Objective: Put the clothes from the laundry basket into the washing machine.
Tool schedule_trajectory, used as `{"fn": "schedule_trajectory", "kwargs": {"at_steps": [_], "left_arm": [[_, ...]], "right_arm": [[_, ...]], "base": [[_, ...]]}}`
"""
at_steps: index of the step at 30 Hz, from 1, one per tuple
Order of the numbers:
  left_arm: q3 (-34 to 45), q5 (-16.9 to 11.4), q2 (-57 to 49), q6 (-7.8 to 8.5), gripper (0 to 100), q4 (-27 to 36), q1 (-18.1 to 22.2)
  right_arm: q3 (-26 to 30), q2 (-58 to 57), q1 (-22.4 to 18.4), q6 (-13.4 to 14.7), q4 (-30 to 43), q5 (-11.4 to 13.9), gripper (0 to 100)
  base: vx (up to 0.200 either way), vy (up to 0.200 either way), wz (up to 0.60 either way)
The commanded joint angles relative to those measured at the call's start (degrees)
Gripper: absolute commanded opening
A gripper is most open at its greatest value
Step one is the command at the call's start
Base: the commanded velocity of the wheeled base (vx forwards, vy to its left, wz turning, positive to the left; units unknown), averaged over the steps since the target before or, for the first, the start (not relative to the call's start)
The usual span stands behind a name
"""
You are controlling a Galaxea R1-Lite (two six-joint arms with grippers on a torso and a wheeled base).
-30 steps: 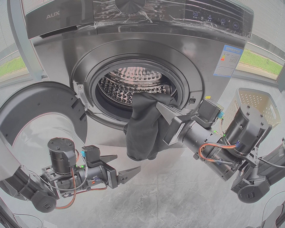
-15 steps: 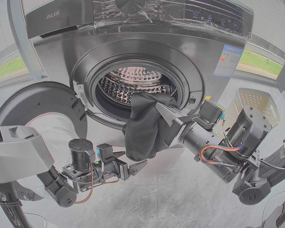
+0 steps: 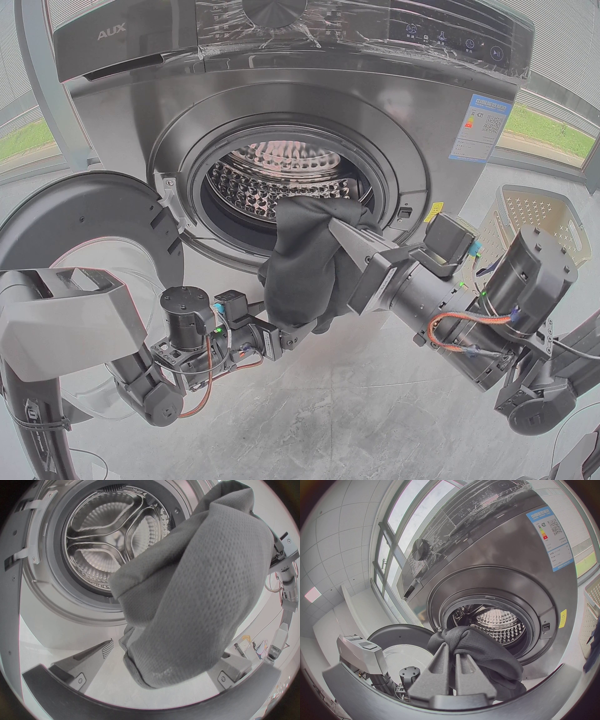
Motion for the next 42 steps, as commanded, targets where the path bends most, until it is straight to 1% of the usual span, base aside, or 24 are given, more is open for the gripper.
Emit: {"fn": "schedule_trajectory", "kwargs": {"at_steps": [1,3,4,13,14,18,21,22,23,24,26,30,35,39,40,42], "left_arm": [[-0.2,0.1,0.6,-0.01,100,-1.3,-0.1],[0.1,0.1,0.6,0.08,100,-2.3,-0.2],[0.1,0.1,0.6,0.08,0,-2.5,-0.3],[0.6,0.0,0.4,0.26,0,-3.5,-2.0],[2.0,0.0,0.1,0.26,0,-5.0,-2.9],[5.2,0.1,-1.3,0.26,0,-7.2,-4.1],[10.2,0.0,-4.5,1.57,0,-7.9,-5.4],[10.4,0.0,-4.6,1.66,0,-7.9,-5.4],[13.1,0.0,-6.6,3.07,0,-8.0,-6.2],[14.2,0.0,-7.5,3.60,0,-8.0,-6.6],[16.3,0.0,-10.2,4.04,0,-8.0,-8.0],[18.3,-0.1,-15.1,3.60,0,-8.0,-9.5],[20.3,-0.2,-20.8,2.80,0,-8.0,-8.8],[21.6,-0.2,-24.6,2.37,0,-8.1,-8.7],[22.3,-0.1,-25.8,2.01,0,-8.1,-8.7],[23.6,-0.2,-27.8,0.78,0,-8.2,-8.7]], "right_arm": [[0.1,-0.1,0.0,0.0,0.0,0.0,0],[0.2,-0.1,0.0,0.0,0.0,0.0,0],[0.2,-0.1,0.0,0.1,0.0,0.0,0],[0.3,0.0,0.0,0.1,0.0,0.0,0],[0.3,0.1,-0.1,0.1,0.0,0.0,0],[0.3,0.4,-0.7,0.1,0.1,0.0,0],[0.3,0.9,-1.3,0.1,0.2,0.1,0],[0.3,0.9,-1.3,0.1,0.2,0.1,0],[0.3,1.2,-1.6,0.1,0.2,0.2,0],[0.4,1.2,-1.7,0.1,0.2,0.3,0],[0.5,1.6,-1.7,0.1,0.2,0.3,0],[2.1,2.0,-1.6,-0.1,0.2,0.5,0],[4.9,2.3,-1.2,-0.1,0.1,0.8,0],[5.5,2.4,-1.0,0.0,0.0,0.9,0],[5.8,2.3,-0.9,0.0,0.0,0.9,0],[6.4,2.3,-0.9,0.1,0.0,0.9,0]], "base": [[0.000,0.000,0.00],[0.000,0.000,0.00],[0.000,0.000,0.00],[0.000,0.000,0.00],[0.000,0.000,0.00],[0.000,0.000,0.00],[0.000,0.000,0.00],[0.000,0.000,0.00],[0.000,0.000,0.00],[0.000,0.000,0.00],[0.000,0.000,0.00],[0.000,0.000,0.00],[0.000,0.000,0.00],[0.000,0.000,0.00],[0.000,0.000,0.00],[0.000,0.000,0.00]]}}
